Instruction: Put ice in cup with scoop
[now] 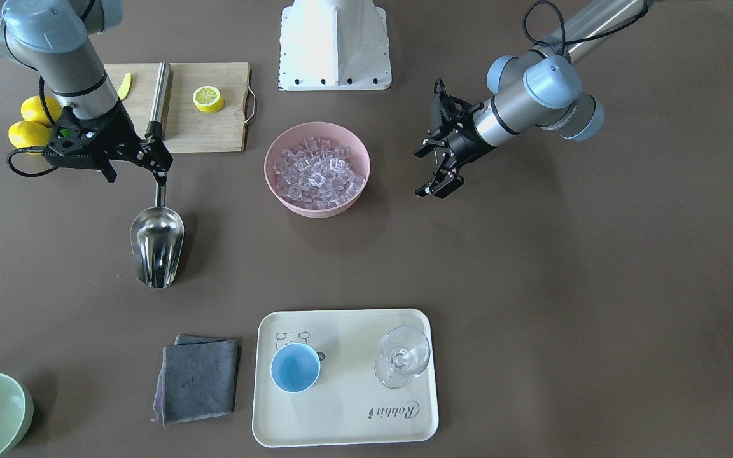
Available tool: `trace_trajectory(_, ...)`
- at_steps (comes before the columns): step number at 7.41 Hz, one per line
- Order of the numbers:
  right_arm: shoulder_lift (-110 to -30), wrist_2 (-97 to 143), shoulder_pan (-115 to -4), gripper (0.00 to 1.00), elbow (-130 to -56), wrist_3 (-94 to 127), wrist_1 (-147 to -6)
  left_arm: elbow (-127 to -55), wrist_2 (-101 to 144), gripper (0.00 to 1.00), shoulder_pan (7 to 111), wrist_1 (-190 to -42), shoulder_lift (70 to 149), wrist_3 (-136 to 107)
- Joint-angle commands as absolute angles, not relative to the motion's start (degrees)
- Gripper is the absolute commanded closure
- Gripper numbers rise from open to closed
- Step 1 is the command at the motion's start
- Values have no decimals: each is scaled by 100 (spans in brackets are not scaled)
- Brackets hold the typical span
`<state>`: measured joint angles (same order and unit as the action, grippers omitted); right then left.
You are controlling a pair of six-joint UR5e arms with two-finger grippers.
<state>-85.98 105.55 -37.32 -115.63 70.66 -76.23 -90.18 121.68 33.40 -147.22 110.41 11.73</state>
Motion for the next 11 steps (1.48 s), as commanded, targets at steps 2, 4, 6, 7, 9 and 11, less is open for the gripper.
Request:
trace_trajectory(2, -8841, 10012, -3270, 0, -11558, 6943, -7410, -8535, 12102, 2, 3243, -14564, 11610, 1072)
trace_trajectory(4, -8956, 9827, -3086, 1, -11531, 6943, -7243, -8517, 12164, 2, 3243, -14160, 11926, 785)
trace_trajectory(6, -8965, 9703, -2971, 7, -11531, 6952, -7242, -8517, 12296, 2, 3252, -14159, 11927, 738)
trace_trajectory(7, -8965, 9634, -2910, 11, -11523, 6943, -7242, -8517, 12305, 2, 3243, -14159, 11918, 738)
trace_trajectory(9, -8956, 9554, -2787, 16, -11487, 6926, -7242, -8517, 12296, 2, 3234, -14168, 11935, 729)
trace_trajectory(11, -8947, 9501, -2742, 28, -11435, 6856, -7233, -8517, 12296, 2, 3173, -14185, 11927, 721)
